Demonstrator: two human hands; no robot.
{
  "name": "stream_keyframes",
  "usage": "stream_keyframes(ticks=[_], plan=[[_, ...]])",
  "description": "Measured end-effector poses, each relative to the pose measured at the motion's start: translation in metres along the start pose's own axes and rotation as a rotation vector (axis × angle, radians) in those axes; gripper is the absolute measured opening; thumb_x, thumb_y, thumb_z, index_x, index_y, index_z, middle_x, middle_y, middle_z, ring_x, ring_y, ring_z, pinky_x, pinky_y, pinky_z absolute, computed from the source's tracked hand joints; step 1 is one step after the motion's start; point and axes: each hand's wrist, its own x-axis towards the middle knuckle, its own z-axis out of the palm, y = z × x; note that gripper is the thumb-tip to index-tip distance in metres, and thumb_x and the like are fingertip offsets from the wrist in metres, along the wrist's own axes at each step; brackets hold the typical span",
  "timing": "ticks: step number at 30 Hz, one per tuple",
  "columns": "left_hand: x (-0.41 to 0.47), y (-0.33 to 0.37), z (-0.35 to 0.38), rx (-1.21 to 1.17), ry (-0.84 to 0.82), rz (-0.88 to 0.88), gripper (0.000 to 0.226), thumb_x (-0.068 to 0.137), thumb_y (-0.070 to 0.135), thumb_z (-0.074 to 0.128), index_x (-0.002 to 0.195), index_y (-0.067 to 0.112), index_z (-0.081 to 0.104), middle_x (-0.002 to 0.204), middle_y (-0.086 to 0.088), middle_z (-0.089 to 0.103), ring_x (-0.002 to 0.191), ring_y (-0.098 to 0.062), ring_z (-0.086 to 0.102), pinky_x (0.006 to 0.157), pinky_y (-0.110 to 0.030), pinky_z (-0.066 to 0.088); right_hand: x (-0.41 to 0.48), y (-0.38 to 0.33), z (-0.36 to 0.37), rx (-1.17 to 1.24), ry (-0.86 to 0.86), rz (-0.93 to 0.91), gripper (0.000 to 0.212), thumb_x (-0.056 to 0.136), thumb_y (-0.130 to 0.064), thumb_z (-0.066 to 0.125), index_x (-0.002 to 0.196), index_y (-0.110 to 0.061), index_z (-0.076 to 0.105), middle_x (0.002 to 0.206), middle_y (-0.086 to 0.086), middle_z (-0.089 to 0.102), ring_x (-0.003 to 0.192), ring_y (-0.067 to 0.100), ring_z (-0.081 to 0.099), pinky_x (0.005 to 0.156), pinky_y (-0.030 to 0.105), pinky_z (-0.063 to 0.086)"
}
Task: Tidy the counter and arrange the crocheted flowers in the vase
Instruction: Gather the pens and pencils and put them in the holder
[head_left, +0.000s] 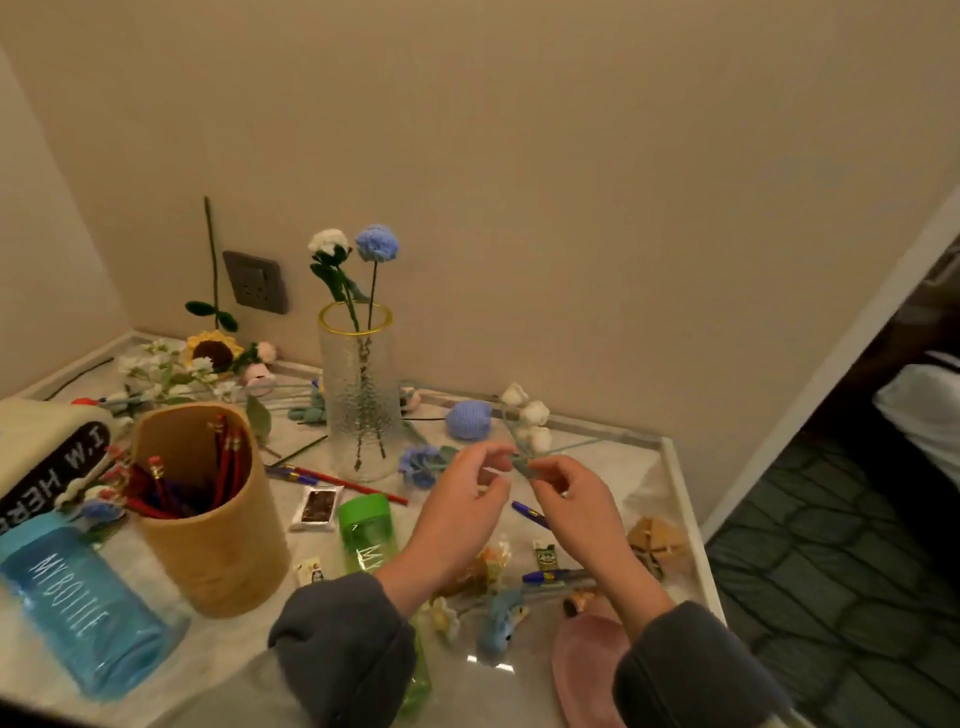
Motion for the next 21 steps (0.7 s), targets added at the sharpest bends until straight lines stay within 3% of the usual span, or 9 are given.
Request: stream_keyframes(ticks=[5,9,14,17,21], plan=[[0.004,-0.024,0.03,0.142,-0.177,-0.1,0.037,0.092,0.013,0.052,0.126,0.027,0.05,0.109,0.011,0.058,0.089,0.0,0.055,0.071,-0.008,0.043,-0.004,0.032,-0.01,-0.151,-0.04,0.136,0.03,0.091,-0.017,0.054,0.119,-0.022,0.064,0.113,-0.005,0.067,0.101,0.009,0.06,0.083,0.022,0.044],[0.014,-0.034,0.046,0.278,-0.266,-0.163,0.042,0.093,0.017,0.053,0.134,0.021,0.048,0.122,0.005,0.059,0.096,-0.007,0.057,0.089,-0.024,0.047,-0.009,0.05,-0.011,-0.311,-0.119,0.234,0.038,0.092,-0.025,0.053,0.13,-0.025,0.056,0.126,-0.005,0.062,0.11,0.012,0.06,0.091,0.029,0.048],[0.023,-0.043,0.064,0.352,-0.354,-0.215,0.049,0.094,0.024,0.05,0.142,0.019,0.041,0.139,0.002,0.051,0.112,-0.008,0.053,0.085,-0.015,0.037,-0.01,0.062,-0.012,-0.401,-0.141,0.218,0.045,0.092,-0.029,0.052,0.137,-0.028,0.051,0.122,-0.004,0.062,0.108,0.012,0.058,0.084,0.027,0.047],[0.027,-0.049,0.072,0.372,-0.376,-0.248,0.051,0.094,0.024,0.05,0.143,0.015,0.04,0.142,-0.002,0.049,0.123,-0.014,0.051,0.092,-0.018,0.036,-0.005,0.066,-0.013,-0.445,-0.146,0.197,0.05,0.09,-0.031,0.054,0.14,-0.03,0.047,0.128,-0.001,0.057,0.118,0.014,0.053,0.093,0.029,0.046],[0.034,-0.055,0.078,0.4,-0.369,-0.282,0.048,0.092,0.024,0.051,0.139,0.013,0.044,0.132,-0.004,0.056,0.116,-0.017,0.055,0.096,-0.026,0.042,0.001,0.07,-0.014,-0.521,-0.159,0.177,0.059,0.085,-0.026,0.058,0.143,-0.028,0.043,0.132,0.003,0.052,0.122,0.018,0.05,0.096,0.032,0.046]])
